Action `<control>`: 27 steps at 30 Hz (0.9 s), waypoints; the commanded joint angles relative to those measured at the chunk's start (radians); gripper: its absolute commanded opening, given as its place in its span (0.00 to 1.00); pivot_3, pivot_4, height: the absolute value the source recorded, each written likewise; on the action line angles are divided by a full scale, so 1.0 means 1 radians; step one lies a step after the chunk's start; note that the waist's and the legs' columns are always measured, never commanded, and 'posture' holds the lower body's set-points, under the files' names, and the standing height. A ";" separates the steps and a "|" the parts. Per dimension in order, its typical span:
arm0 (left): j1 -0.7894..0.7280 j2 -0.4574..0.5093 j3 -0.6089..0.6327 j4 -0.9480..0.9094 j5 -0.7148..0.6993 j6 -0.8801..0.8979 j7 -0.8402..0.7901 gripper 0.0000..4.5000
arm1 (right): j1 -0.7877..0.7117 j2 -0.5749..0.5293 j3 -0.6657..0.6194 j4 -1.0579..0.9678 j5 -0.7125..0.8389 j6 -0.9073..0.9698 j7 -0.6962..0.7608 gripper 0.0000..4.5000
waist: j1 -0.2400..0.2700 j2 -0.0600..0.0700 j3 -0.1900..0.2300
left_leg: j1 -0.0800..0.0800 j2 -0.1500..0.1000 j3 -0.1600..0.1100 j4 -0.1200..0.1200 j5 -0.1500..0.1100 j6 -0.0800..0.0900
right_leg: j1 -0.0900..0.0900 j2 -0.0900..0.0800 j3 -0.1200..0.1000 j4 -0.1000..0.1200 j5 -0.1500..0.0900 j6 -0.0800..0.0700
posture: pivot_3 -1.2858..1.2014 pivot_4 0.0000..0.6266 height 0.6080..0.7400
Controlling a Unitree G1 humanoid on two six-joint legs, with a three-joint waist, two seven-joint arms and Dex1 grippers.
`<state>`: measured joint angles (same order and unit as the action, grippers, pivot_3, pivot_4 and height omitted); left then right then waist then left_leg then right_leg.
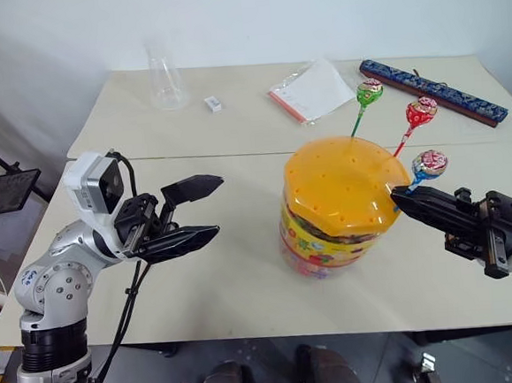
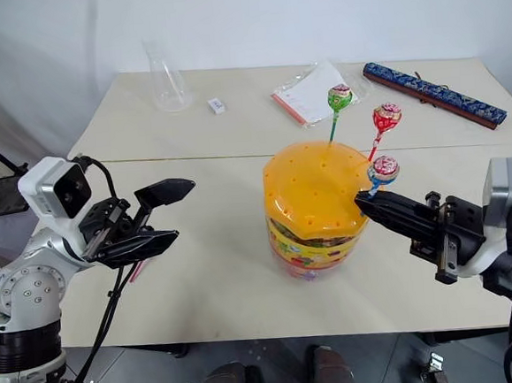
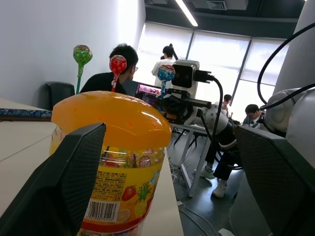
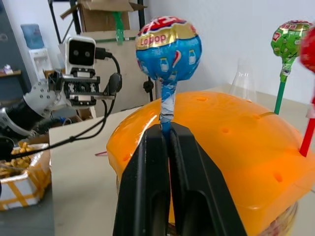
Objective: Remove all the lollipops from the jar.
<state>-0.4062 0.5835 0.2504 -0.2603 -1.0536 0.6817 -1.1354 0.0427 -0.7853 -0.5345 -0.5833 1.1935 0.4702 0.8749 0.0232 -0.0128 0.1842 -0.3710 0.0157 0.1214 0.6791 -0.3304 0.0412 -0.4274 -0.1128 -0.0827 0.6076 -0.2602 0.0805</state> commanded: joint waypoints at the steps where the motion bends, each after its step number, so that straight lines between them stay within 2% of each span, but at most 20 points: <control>1: -0.020 -0.013 -0.010 -0.003 0.000 -0.022 -0.006 0.98 | -0.036 -0.014 -0.103 0.015 0.138 0.018 -0.049 0.01 | 0.000 0.000 0.000 | 0.000 0.000 0.000 0.000 0.000 0.000 | 0.000 0.000 0.000 0.000 0.000 0.000 | 0.52 0.24 1.00; 5: -0.048 -0.032 -0.026 0.014 0.059 -0.087 -0.006 0.98 | -0.049 -0.050 -0.207 0.048 0.253 0.057 -0.122 0.01 | 0.003 0.000 0.000 | 0.000 0.000 0.000 0.000 0.000 0.000 | 0.000 0.000 0.000 0.000 0.000 0.000 | 0.52 0.24 1.00; 8: -0.116 -0.018 -0.072 0.020 0.156 -0.159 -0.023 0.98 | 0.057 -0.160 -0.371 0.204 0.281 0.204 -0.175 0.01 | 0.010 0.000 0.000 | -0.001 0.000 0.000 0.001 -0.001 0.001 | 0.000 -0.001 0.000 -0.002 0.000 0.000 | 0.52 0.24 1.00; 12: -0.153 -0.013 -0.097 0.028 0.173 -0.166 -0.044 0.98 | 0.187 -0.263 -0.411 0.350 0.120 0.332 -0.210 0.01 | 0.005 -0.001 0.000 | -0.002 -0.001 0.001 0.001 -0.002 0.005 | 0.002 -0.001 0.000 -0.006 0.000 0.000 | 0.52 0.24 1.00; 15: -0.123 0.044 -0.157 0.023 0.255 -0.196 -0.120 0.98 | 0.314 -0.358 -0.244 0.423 -0.201 0.332 -0.236 0.01 | -0.006 0.000 -0.001 | -0.002 -0.001 0.003 0.000 -0.003 0.006 | 0.001 -0.001 0.001 -0.007 0.000 0.001 | 0.52 0.24 1.00; 17: -0.117 0.047 -0.159 0.023 0.265 -0.196 -0.100 0.98 | 0.297 -0.359 -0.185 0.457 -0.259 0.362 -0.286 0.01 | -0.010 -0.001 0.000 | -0.002 0.000 0.003 0.000 -0.002 0.005 | 0.001 0.000 0.001 -0.007 0.000 0.001 | 0.52 0.24 1.00; 19: -0.111 0.046 -0.157 0.023 0.270 -0.190 -0.079 0.98 | 0.271 -0.340 -0.140 0.471 -0.294 0.353 -0.256 0.01 | -0.010 0.000 0.000 | -0.002 0.000 0.003 0.001 -0.002 0.004 | 0.000 0.001 0.001 -0.006 0.001 0.001 | 0.52 0.24 1.00; 22: -0.111 0.037 -0.147 0.034 0.279 -0.176 -0.029 0.98 | 0.289 -0.375 -0.009 0.497 -0.494 0.217 -0.183 0.01 | -0.009 0.001 0.000 | -0.002 0.000 0.003 0.001 -0.002 0.004 | 0.000 0.001 0.001 -0.006 0.001 0.002 | 0.52 0.24 1.00; 24: -0.110 0.044 -0.142 0.035 0.271 -0.164 -0.020 0.98 | 0.298 -0.416 0.066 0.512 -0.578 0.214 -0.151 0.01 | -0.008 0.001 0.000 | -0.002 0.000 0.003 0.001 -0.002 0.004 | 0.000 0.001 0.001 -0.006 0.002 0.003 | 0.52 0.24 1.00; 27: -0.111 0.057 -0.145 0.034 0.271 -0.157 -0.030 0.98 | 0.223 -0.367 0.068 0.556 -0.569 0.219 -0.125 0.15 | -0.005 0.001 0.000 | -0.002 0.000 0.003 0.001 -0.001 0.004 | 0.000 0.001 0.001 -0.006 0.002 0.004 | 0.52 0.24 1.00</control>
<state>-0.5102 0.6317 0.0906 -0.2170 -0.7762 0.5261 -1.1606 0.2844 -1.1598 -0.4462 -0.0424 0.6422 0.7052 0.7221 0.0186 -0.0120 0.1841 -0.3737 0.0154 0.1242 0.6804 -0.3318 0.0447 -0.4274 -0.1119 -0.0817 0.6013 -0.2580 0.0846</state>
